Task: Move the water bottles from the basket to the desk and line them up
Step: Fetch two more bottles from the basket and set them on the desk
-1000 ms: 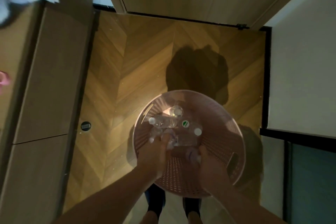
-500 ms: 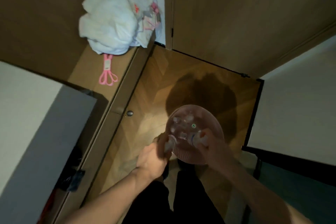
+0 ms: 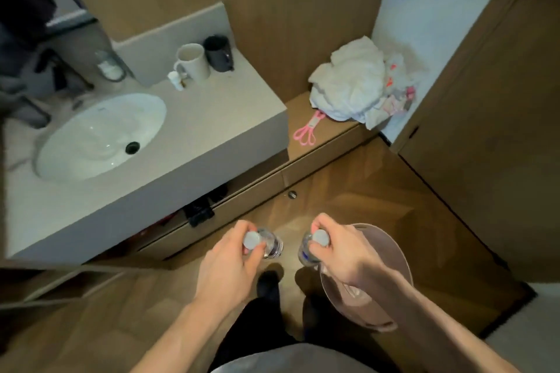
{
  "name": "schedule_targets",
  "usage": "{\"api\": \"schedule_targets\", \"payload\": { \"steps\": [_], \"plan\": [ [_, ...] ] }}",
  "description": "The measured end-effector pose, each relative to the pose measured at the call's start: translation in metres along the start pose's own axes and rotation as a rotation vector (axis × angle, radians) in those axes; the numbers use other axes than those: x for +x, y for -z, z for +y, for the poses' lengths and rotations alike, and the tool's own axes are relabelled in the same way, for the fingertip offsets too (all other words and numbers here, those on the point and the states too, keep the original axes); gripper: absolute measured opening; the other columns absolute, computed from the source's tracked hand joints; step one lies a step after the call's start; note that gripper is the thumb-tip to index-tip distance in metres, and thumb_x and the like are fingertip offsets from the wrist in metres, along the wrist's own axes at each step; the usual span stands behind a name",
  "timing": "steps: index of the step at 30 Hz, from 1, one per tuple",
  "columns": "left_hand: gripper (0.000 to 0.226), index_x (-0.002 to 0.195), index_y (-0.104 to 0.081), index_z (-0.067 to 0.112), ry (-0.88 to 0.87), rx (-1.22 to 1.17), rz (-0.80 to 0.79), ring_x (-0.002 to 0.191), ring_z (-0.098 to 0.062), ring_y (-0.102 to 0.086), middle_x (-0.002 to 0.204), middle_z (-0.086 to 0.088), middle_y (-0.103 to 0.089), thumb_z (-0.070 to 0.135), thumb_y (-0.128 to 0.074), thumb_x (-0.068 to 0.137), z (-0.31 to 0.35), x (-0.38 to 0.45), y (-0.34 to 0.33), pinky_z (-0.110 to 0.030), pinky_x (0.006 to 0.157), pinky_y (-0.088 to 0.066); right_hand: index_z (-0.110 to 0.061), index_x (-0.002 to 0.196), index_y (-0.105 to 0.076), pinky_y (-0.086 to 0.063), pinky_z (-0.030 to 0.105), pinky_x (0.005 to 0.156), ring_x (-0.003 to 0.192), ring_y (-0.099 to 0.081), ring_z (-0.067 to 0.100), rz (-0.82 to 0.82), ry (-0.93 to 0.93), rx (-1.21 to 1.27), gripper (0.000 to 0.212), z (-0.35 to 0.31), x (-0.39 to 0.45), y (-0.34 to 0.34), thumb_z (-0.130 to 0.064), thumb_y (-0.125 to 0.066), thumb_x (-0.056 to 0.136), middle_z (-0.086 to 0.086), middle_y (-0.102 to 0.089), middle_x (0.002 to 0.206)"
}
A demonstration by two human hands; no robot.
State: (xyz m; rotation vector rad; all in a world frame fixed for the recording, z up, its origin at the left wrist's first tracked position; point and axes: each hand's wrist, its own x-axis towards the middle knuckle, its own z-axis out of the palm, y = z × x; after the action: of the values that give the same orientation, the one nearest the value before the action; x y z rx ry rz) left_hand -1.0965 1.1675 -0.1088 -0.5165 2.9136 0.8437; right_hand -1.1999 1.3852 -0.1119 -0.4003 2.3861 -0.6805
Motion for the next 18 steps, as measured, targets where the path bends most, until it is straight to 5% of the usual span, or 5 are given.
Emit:
{"api": "schedule_targets", "payload": {
  "steps": [8, 11, 18],
  "plan": [
    [0.013, 0.106, -0.051, 0.042, 0.341, -0.113, 0.319, 0.081, -0.002, -0.063, 0.094, 0.021, -0.066, 0.05, -0.059, 0.101, -0.075, -0.095, 0.088, -0.023, 0.064, -0.051, -0.04, 0.107, -0.046, -0.064, 0.031, 0.073, 0.081, -0.07, 0.012, -0.12, 0.432, -0.288, 0.019, -0.132, -0.002, -0.031, -0.051, -0.06, 0.098, -0.013, -0.069, 0.096],
    [0.014, 0.102, -0.051, 0.043, 0.438, -0.176, 0.415, 0.078, -0.002, -0.064, 0.084, 0.019, -0.068, 0.05, -0.063, 0.098, -0.111, -0.13, 0.121, -0.03, 0.066, -0.054, -0.04, 0.108, -0.047, -0.058, 0.027, 0.07, 0.082, -0.066, 0.01, -0.144, 0.555, -0.398, 0.02, -0.193, -0.008, -0.055, -0.053, -0.058, 0.098, -0.015, -0.068, 0.098],
    [0.013, 0.098, -0.058, 0.038, 0.553, -0.27, 0.652, 0.08, -0.003, -0.062, 0.079, 0.014, -0.066, 0.047, -0.067, 0.095, -0.212, -0.235, 0.206, -0.022, 0.062, -0.044, -0.041, 0.103, -0.055, -0.059, 0.045, 0.075, 0.081, -0.067, 0.012, -0.182, 0.718, -0.348, 0.017, -0.353, -0.041, -0.144, -0.053, -0.057, 0.09, -0.014, -0.071, 0.087]
  ]
}}
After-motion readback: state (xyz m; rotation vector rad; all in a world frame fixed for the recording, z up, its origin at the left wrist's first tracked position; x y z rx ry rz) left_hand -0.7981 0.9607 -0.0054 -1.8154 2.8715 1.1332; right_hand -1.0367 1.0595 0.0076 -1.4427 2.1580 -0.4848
